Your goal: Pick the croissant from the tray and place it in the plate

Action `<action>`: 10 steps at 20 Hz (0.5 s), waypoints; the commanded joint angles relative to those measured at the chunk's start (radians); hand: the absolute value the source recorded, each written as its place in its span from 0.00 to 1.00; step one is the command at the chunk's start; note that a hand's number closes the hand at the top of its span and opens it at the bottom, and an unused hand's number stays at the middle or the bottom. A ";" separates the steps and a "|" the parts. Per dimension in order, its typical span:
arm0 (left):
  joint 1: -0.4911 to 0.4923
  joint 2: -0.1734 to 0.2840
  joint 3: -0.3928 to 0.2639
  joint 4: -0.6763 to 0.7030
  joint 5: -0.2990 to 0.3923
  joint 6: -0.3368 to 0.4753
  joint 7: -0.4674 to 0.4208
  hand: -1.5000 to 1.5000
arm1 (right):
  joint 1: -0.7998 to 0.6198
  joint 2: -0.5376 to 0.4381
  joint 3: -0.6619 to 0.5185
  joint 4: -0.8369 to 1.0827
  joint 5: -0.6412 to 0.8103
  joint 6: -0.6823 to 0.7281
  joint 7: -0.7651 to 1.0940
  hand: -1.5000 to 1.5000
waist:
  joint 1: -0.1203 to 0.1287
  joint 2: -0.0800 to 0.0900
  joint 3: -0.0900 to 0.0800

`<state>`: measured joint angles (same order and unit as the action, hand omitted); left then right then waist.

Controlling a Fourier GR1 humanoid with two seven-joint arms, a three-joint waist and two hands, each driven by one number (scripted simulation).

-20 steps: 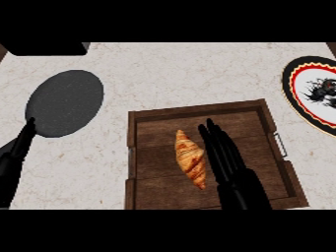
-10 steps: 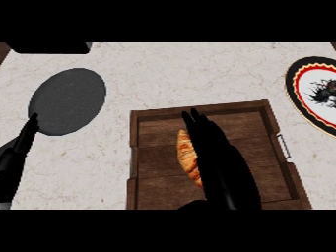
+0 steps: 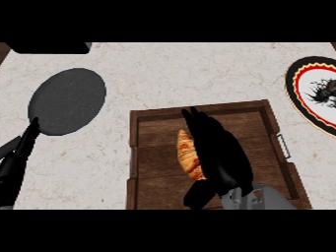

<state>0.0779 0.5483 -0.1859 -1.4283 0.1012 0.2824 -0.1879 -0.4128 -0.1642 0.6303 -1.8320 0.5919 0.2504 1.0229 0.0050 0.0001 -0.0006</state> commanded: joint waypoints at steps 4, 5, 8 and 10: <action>0.031 0.006 0.051 -0.053 -0.007 -0.038 0.000 0.50 | 0.036 -0.004 -0.028 0.083 -0.014 0.099 -0.026 0.00 | 0.001 -0.001 0.001; -0.020 -0.058 0.021 0.005 -0.038 -0.022 0.016 0.50 | 0.080 0.049 0.034 0.082 0.035 0.050 -0.027 0.00 | -0.005 0.000 0.001; 0.002 -0.045 0.048 -0.004 -0.051 -0.041 0.028 0.50 | 0.014 0.052 -0.074 0.139 -0.024 0.142 -0.047 0.00 | -0.001 0.000 0.001; 0.019 -0.069 0.040 -0.036 -0.054 -0.040 0.025 0.50 | 0.068 0.061 -0.007 0.140 0.034 0.112 -0.044 0.00 | -0.001 -0.001 0.001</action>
<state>0.0682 0.5098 -0.1438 -1.4311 0.0641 0.2435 -0.1652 -0.3749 -0.1171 0.6051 -1.7192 0.5962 0.3251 0.9555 0.0032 -0.0004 -0.0001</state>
